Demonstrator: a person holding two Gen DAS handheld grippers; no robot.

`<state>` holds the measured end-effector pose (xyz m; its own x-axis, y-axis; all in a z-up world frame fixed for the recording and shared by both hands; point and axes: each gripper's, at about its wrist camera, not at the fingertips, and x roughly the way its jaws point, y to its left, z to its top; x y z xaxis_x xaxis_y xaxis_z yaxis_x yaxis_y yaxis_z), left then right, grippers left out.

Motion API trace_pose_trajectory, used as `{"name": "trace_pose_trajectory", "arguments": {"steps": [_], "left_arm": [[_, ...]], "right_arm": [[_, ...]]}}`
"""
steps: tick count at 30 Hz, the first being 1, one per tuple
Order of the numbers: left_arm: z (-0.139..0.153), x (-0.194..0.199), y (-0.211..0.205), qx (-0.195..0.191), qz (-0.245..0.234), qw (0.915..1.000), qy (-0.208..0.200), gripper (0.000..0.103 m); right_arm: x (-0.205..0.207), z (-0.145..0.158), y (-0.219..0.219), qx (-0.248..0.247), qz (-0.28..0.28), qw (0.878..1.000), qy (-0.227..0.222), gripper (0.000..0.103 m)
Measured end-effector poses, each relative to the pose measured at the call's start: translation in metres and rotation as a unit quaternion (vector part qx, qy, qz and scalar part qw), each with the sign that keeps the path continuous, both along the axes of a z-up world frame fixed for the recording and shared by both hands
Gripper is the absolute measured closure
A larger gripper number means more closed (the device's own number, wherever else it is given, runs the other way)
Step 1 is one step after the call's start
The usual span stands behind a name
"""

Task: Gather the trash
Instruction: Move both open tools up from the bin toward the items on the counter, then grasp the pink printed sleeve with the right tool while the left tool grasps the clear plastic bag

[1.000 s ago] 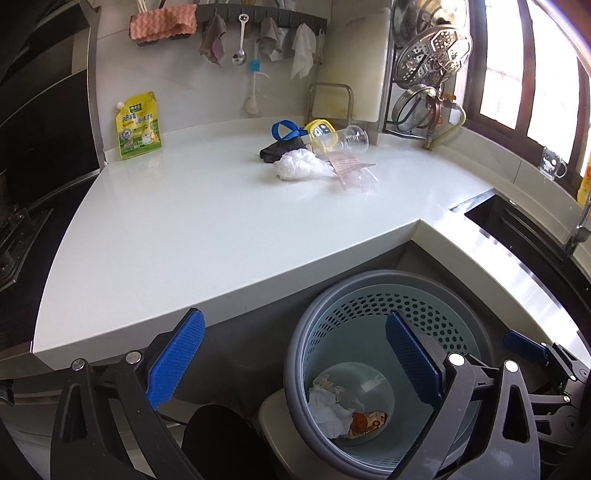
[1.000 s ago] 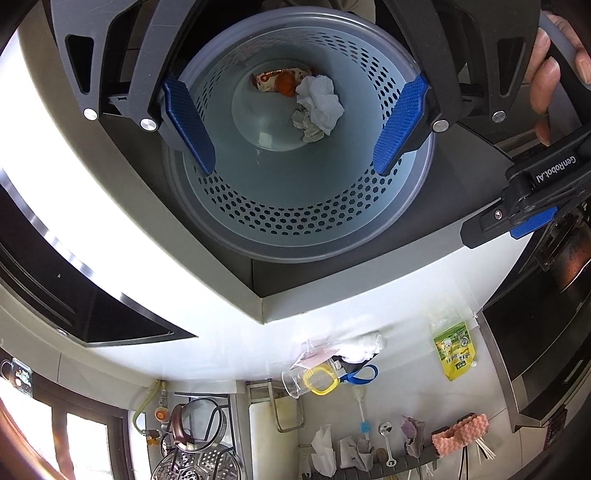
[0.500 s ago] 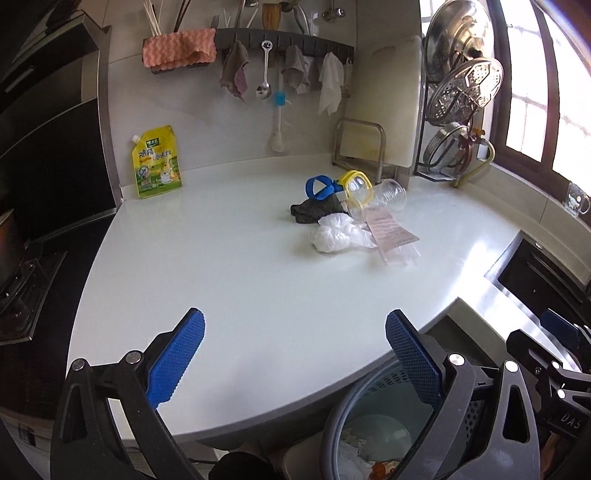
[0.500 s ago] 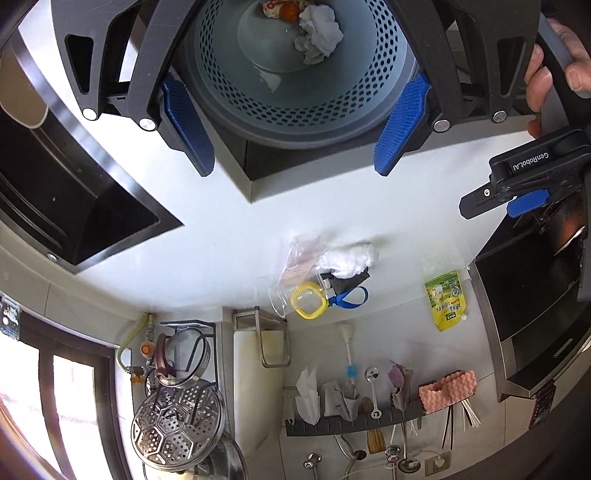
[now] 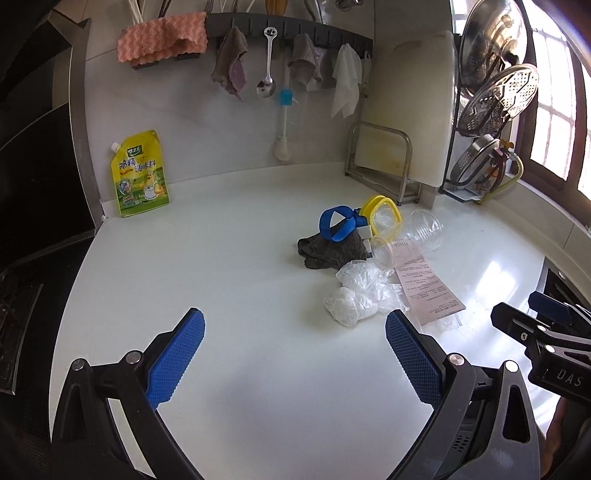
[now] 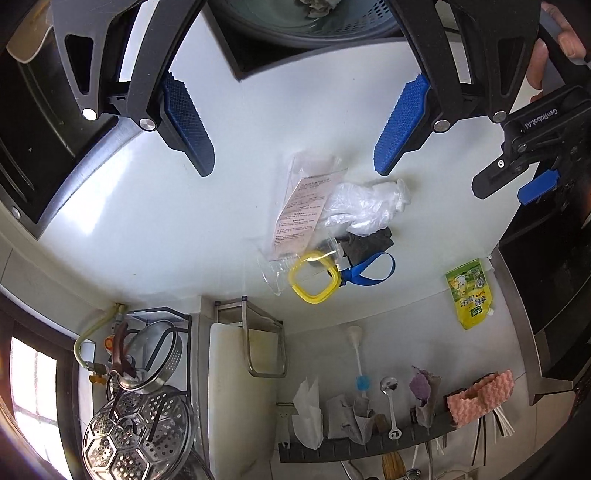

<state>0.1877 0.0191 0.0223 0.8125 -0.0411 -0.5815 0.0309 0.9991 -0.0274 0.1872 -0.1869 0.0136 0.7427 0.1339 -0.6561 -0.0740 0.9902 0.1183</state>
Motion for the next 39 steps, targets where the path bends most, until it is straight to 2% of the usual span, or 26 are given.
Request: {"name": "trace_pose_trajectory", "arguments": {"steps": [7, 14, 24, 35, 36, 38, 39], "left_arm": [[-0.013, 0.029, 0.001, 0.002, 0.010, 0.9998, 0.019, 0.006], [-0.020, 0.039, 0.000, -0.006, 0.009, 0.9996, 0.028, 0.006], [-0.026, 0.044, -0.003, -0.006, 0.003, 0.9995, 0.032, 0.006], [-0.028, 0.044, -0.002, -0.005, 0.005, 0.9994, 0.034, 0.006], [-0.028, 0.044, -0.002, -0.007, 0.005, 0.9994, 0.035, 0.006], [-0.028, 0.045, -0.002, -0.009, 0.006, 0.9993, 0.036, 0.006], [-0.028, 0.046, -0.002, -0.010, 0.006, 0.9992, 0.037, 0.006]], "right_arm": [[0.065, -0.024, 0.004, 0.007, -0.001, 0.998, 0.056, 0.019], [0.100, -0.038, 0.014, -0.011, -0.007, 0.997, 0.079, 0.019], [0.123, -0.055, 0.021, -0.027, -0.012, 0.993, 0.118, 0.019], [0.131, -0.067, 0.028, -0.044, -0.011, 0.991, 0.124, 0.020], [0.131, -0.067, 0.028, -0.045, -0.008, 0.991, 0.124, 0.022], [0.130, -0.065, 0.030, -0.053, 0.000, 0.991, 0.120, 0.040], [0.130, -0.064, 0.030, -0.054, 0.004, 0.991, 0.120, 0.045]]}}
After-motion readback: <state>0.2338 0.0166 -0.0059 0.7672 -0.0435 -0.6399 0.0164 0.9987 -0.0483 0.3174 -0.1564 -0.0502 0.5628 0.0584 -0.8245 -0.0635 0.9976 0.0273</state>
